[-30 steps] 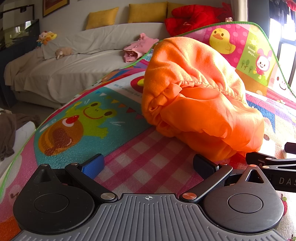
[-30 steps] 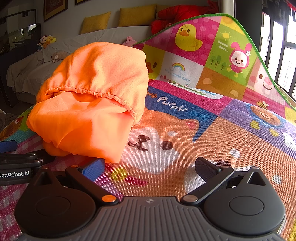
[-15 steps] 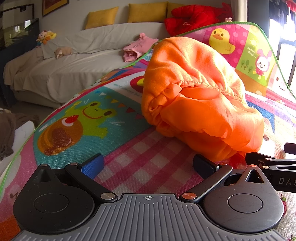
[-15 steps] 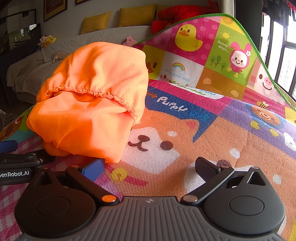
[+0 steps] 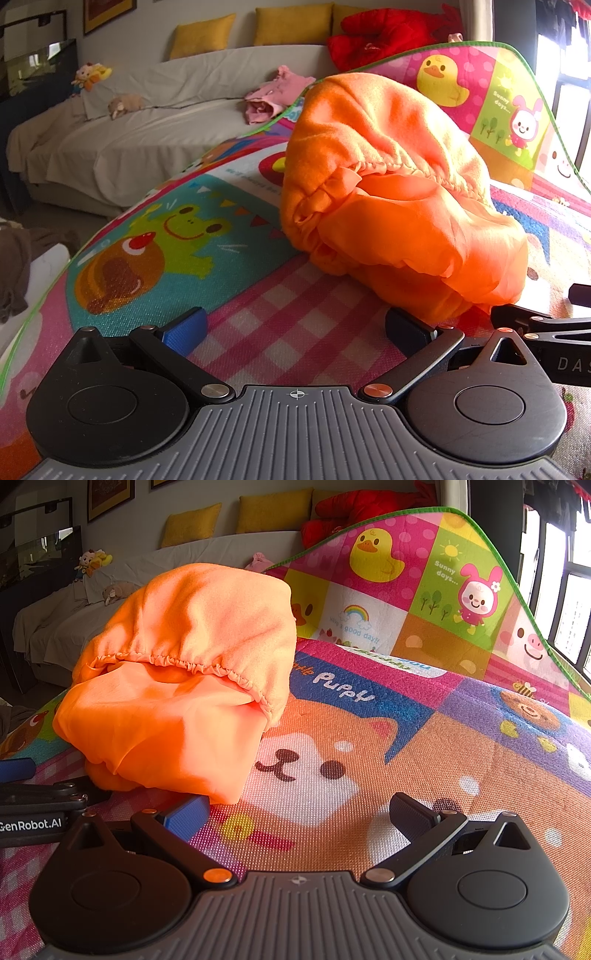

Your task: Fold clothes

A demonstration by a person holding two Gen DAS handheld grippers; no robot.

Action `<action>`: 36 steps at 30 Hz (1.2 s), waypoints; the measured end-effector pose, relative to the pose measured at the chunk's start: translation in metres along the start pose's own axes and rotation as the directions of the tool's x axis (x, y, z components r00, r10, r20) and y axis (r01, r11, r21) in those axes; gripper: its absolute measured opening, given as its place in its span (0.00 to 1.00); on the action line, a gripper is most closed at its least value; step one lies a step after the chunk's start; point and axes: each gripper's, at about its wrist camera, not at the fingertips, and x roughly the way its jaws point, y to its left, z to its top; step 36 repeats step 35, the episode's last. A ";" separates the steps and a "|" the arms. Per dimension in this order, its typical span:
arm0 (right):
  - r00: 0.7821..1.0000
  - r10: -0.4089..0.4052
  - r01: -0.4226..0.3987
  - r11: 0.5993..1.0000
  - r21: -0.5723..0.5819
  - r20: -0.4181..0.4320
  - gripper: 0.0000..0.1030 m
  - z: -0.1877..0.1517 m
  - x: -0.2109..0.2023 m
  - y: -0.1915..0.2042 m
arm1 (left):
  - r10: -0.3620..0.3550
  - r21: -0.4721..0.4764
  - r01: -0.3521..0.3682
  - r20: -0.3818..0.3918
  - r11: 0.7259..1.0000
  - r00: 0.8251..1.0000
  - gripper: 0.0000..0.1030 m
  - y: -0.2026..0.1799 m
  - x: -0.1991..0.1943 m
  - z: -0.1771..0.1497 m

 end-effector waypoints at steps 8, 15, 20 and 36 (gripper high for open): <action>1.000 0.002 -0.002 1.000 0.002 0.000 1.00 0.000 0.000 0.001 | -0.039 0.021 0.040 -0.054 0.999 0.998 1.00 0.003 0.002 0.007; 1.000 0.001 -0.001 1.000 0.001 0.000 1.00 0.000 0.000 0.001 | -0.009 0.012 0.009 -0.036 1.000 0.999 1.00 -0.001 0.001 0.004; 1.000 0.001 -0.001 1.000 0.001 0.000 1.00 0.000 0.000 0.000 | 0.002 0.008 -0.001 -0.032 1.000 0.999 1.00 -0.001 -0.001 0.003; 1.000 0.001 -0.001 1.000 0.001 0.000 1.00 0.000 -0.001 0.001 | -0.006 -0.001 0.006 -0.029 1.000 1.000 1.00 0.002 -0.002 0.002</action>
